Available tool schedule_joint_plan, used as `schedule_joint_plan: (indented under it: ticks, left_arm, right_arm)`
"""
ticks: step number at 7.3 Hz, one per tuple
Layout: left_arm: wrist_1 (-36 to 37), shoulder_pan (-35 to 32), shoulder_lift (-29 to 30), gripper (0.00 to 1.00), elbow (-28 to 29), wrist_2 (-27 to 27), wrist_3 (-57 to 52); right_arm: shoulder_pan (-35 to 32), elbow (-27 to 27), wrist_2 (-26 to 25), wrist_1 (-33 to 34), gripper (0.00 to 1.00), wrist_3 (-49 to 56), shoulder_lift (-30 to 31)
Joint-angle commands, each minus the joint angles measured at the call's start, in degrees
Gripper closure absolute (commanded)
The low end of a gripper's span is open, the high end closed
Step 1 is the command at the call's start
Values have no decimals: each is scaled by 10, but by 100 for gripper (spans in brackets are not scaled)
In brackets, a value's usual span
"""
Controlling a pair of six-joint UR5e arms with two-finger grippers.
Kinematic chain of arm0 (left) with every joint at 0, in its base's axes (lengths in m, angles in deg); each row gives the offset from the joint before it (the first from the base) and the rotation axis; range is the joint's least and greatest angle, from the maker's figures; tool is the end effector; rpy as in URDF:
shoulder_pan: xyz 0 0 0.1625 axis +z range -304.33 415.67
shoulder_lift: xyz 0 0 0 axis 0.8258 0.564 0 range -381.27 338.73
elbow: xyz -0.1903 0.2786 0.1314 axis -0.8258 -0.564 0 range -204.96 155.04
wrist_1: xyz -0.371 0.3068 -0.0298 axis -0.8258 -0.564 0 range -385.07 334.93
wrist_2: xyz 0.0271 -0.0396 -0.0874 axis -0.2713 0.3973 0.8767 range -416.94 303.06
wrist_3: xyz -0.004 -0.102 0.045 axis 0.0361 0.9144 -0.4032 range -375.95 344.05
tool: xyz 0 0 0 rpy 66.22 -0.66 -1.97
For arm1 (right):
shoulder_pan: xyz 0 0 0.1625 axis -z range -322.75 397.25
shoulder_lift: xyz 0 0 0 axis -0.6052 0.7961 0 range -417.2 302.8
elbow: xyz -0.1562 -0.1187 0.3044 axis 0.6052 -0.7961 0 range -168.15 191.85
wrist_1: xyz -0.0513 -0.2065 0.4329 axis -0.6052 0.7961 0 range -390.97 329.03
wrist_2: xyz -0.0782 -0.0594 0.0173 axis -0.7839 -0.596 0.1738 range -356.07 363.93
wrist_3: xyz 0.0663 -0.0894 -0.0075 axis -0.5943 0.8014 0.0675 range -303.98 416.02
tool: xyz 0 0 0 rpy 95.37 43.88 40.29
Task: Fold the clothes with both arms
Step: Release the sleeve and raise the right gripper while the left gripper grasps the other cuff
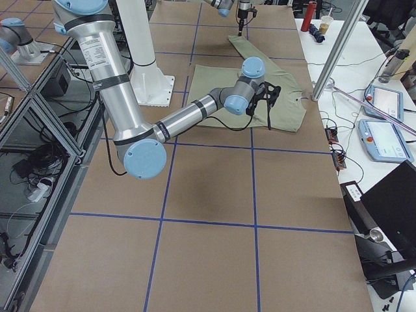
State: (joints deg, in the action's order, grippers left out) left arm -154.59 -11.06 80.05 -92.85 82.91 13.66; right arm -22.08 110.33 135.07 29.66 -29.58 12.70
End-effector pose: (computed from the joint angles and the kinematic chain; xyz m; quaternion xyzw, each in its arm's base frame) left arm 0.2121 -0.6147 0.6194 0.0197 0.4657 0.0559 0.8829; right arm -0.2830 -0.5944 0.2408 -0.0217 -0.5475 0.2267 0.8052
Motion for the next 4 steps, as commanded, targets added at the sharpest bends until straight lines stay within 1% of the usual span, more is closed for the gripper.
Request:
schedule_joint_plan:
  ticks: [1, 2, 3, 4]
  left_arm:
    - [5, -1, 1, 100, -48, 9, 5]
    - [9, -2, -2, 100, -92, 36, 18]
    - [9, -1, 12, 100, -120, 57, 80]
    - [9, 0, 61, 100, -136, 59, 178]
  right_arm:
    - [-3, 0, 0, 0, 1, 1, 3]
    - [-14, 0, 4, -3, 1, 10, 17]
    - [-30, -3, 10, -3, 1, 12, 20]
    - [-38, -5, 10, -2, 1, 33, 30]
